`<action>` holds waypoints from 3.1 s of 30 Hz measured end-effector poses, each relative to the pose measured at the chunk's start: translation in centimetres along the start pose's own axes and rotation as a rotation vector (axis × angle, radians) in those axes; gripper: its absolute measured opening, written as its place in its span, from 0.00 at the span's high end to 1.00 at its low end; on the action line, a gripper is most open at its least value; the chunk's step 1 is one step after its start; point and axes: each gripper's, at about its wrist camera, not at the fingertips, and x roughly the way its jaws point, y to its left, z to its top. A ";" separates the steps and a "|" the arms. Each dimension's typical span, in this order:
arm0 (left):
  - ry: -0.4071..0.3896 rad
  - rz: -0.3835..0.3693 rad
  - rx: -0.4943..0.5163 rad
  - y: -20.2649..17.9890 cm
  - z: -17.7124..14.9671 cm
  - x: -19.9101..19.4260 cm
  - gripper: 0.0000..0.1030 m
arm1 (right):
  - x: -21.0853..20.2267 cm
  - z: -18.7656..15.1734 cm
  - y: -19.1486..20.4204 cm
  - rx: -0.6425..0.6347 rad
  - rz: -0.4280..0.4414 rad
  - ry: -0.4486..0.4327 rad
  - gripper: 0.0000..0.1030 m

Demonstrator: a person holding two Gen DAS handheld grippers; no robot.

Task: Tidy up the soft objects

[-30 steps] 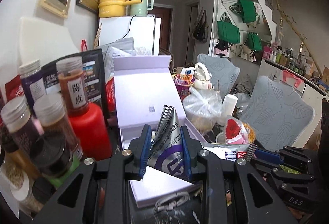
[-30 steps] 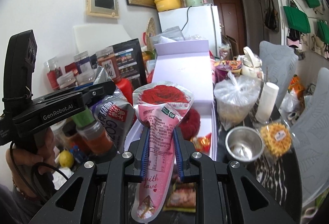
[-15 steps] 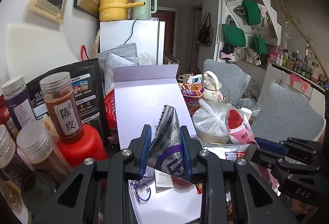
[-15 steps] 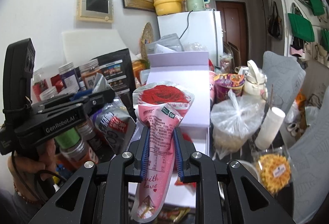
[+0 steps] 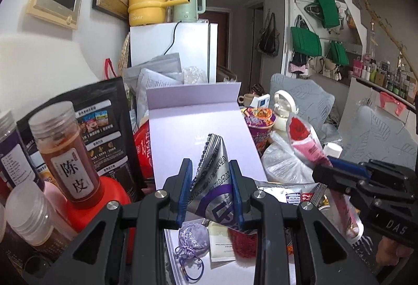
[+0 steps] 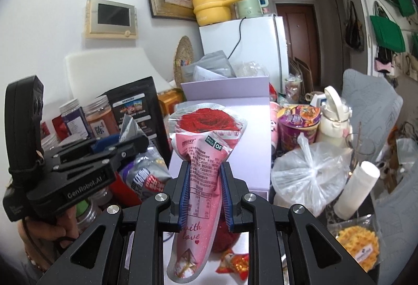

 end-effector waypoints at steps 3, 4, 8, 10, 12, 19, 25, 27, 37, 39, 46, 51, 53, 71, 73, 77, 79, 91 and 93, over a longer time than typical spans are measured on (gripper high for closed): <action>0.034 -0.001 0.002 0.5 -0.6 1.4 0.73 | 1.5 -0.3 -0.5 0.019 0.003 0.022 0.79; 0.049 0.000 0.000 0.7 -0.8 2.0 0.73 | 1.9 -0.3 -0.6 0.022 0.005 0.026 0.79; 0.082 0.013 0.012 1.0 -1.2 3.7 0.73 | 3.6 -0.8 -1.3 0.046 0.000 0.057 0.79; 0.107 0.025 0.012 1.2 -1.5 4.4 0.73 | 4.2 -1.2 -1.4 0.045 -0.012 0.071 0.79; 0.123 0.026 0.016 1.3 -1.8 4.9 0.73 | 4.9 -1.6 -1.6 0.043 -0.009 0.093 0.79; 0.203 0.034 0.030 1.3 -3.1 7.5 0.73 | 6.7 -3.0 -2.1 0.052 -0.025 0.161 0.79; 0.265 0.030 0.023 1.0 -4.2 9.3 0.73 | 7.8 -3.6 -2.6 0.058 -0.037 0.208 0.78; 0.278 0.033 0.027 0.9 -4.5 9.6 0.73 | 8.1 -3.8 -2.8 0.061 -0.040 0.221 0.78; 0.353 0.039 0.040 0.5 -6.1 11.9 0.73 | 9.4 -4.6 -3.2 0.053 -0.057 0.278 0.78; 0.367 0.042 0.040 0.5 -6.4 12.3 0.73 | 9.6 -4.8 -3.1 0.052 -0.060 0.288 0.78; 0.399 0.048 0.039 0.5 -7.2 13.5 0.73 | 11.2 -5.7 -2.8 0.063 -0.044 0.347 0.78; 0.420 0.047 0.029 0.8 -7.5 14.3 0.73 | 11.4 -5.9 -2.9 0.078 -0.034 0.366 0.77; 0.433 0.051 0.022 1.0 -7.8 14.6 0.73 | 11.5 -6.0 -3.0 0.078 -0.039 0.371 0.77; 0.465 0.065 0.016 0.6 -7.8 15.7 0.70 | 10.9 -5.4 -3.1 0.054 -0.110 0.365 0.64; 0.465 0.064 0.012 0.7 -7.7 15.3 0.67 | 10.4 -5.1 -3.3 0.060 -0.125 0.355 0.64; 0.452 0.056 -0.006 0.8 -7.2 14.8 0.66 | 9.5 -4.5 -3.6 0.069 -0.144 0.341 0.61; 0.446 0.048 -0.026 1.0 -7.0 14.5 0.66 | 8.8 -4.1 -3.6 0.068 -0.147 0.319 0.57; 0.411 0.087 -0.045 2.0 -5.7 12.8 0.66 | 7.2 -3.2 -3.5 0.060 -0.166 0.287 0.56; 0.399 0.085 -0.049 2.1 -5.5 12.2 0.65 | 6.8 -3.0 -3.4 0.059 -0.169 0.276 0.56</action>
